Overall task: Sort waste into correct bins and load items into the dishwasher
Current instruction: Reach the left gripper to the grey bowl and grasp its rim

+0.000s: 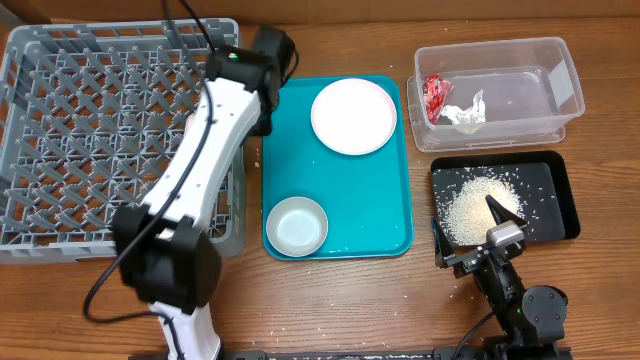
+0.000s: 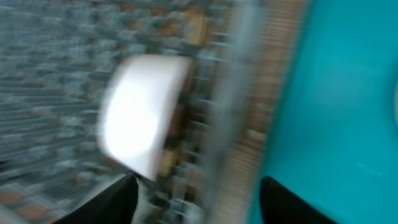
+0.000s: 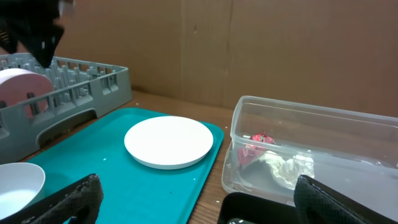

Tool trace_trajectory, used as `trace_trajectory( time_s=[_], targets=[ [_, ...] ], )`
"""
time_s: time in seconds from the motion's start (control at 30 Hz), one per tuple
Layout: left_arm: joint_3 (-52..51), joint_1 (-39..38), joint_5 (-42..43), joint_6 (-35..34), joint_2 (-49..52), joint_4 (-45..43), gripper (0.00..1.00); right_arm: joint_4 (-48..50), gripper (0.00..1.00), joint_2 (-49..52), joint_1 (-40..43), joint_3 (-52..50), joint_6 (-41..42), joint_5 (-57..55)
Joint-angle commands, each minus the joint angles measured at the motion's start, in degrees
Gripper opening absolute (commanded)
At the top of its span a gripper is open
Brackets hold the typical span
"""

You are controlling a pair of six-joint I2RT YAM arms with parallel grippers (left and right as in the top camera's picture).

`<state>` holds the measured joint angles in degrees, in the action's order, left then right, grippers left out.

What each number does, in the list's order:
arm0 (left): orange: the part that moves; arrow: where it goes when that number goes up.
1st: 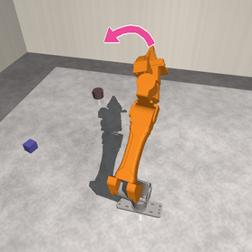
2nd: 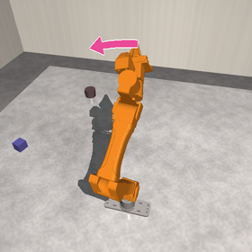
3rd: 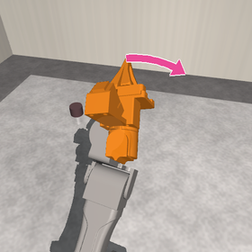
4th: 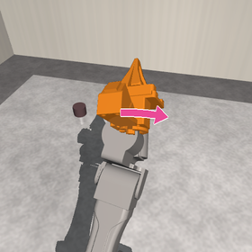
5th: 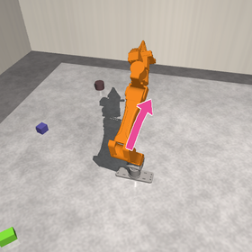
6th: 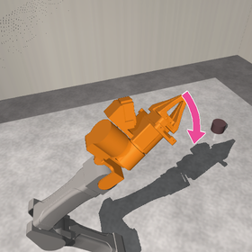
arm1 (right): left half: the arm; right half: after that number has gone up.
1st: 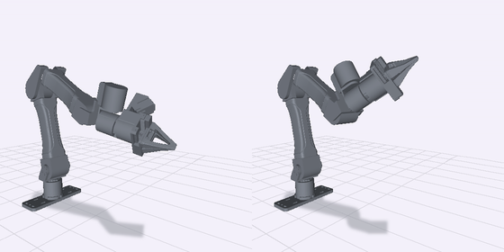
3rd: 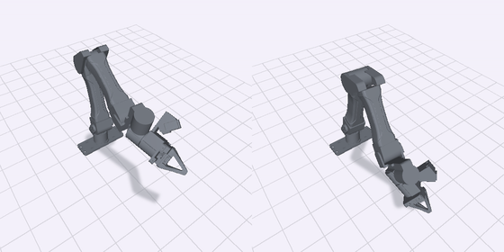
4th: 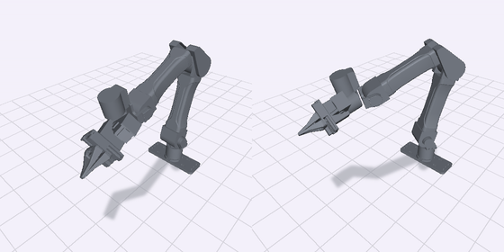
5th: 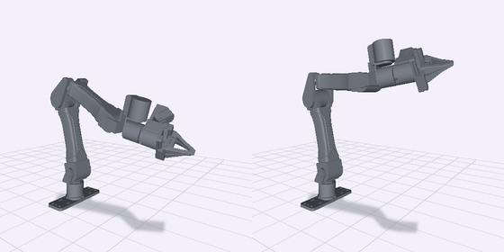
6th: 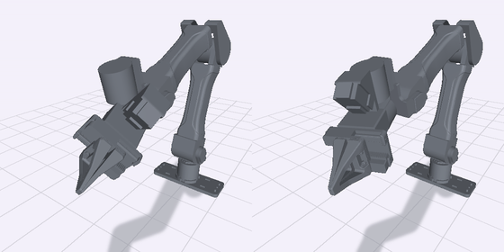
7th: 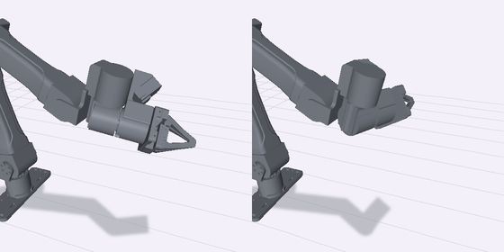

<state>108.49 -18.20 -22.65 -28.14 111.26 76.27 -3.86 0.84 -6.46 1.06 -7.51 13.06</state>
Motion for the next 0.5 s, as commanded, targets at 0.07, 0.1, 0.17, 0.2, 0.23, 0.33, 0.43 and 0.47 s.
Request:
trace_trajectory(
  time_s=[0.07, 0.1, 0.17, 0.2, 0.23, 0.33, 0.43, 0.47],
  targets=[
    [-3.26, -3.06, 22.77, 4.15, -2.47, 1.97, 0.55, 0.44, 1.0, -0.68, 0.07, -0.61, -0.04, -0.44],
    [-5.51, -3.98, 22.91, 4.15, -2.47, 2.21, 0.54, 0.44, 1.0, -0.68, 0.07, -0.61, -0.04, -0.44],
    [-11.82, -6.1, 22.49, 3.98, -2.47, 2.27, 0.51, 0.44, 1.0, -0.68, 0.04, -0.61, -0.04, -0.46],
    [-16.11, -6.8, 21.46, 2.29, -2.54, 2.08, 0.51, 0.44, 1.0, -0.68, 0.07, -0.61, -0.04, -0.44],
    [-18.05, -6.84, 21.05, 1.01, -2.54, 1.55, 0.52, 0.44, 1.0, -0.68, 0.07, -0.61, -0.04, -0.44],
    [-22.1, -6.36, 20.65, -1.44, -2.54, -0.15, 0.53, 0.44, 1.0, -0.68, 0.07, -0.61, -0.04, -0.44],
    [-25.24, -5.81, 17.64, -4.2, -2.54, -1.51, 0.53, 0.44, 1.0, -0.68, 0.07, -0.61, -0.04, -0.44],
    [-26.21, -5.79, 17.57, -4.24, -2.54, -2.34, 0.54, 0.44, 1.0, -0.68, 0.04, -0.61, -0.04, -0.44]
  ],
)
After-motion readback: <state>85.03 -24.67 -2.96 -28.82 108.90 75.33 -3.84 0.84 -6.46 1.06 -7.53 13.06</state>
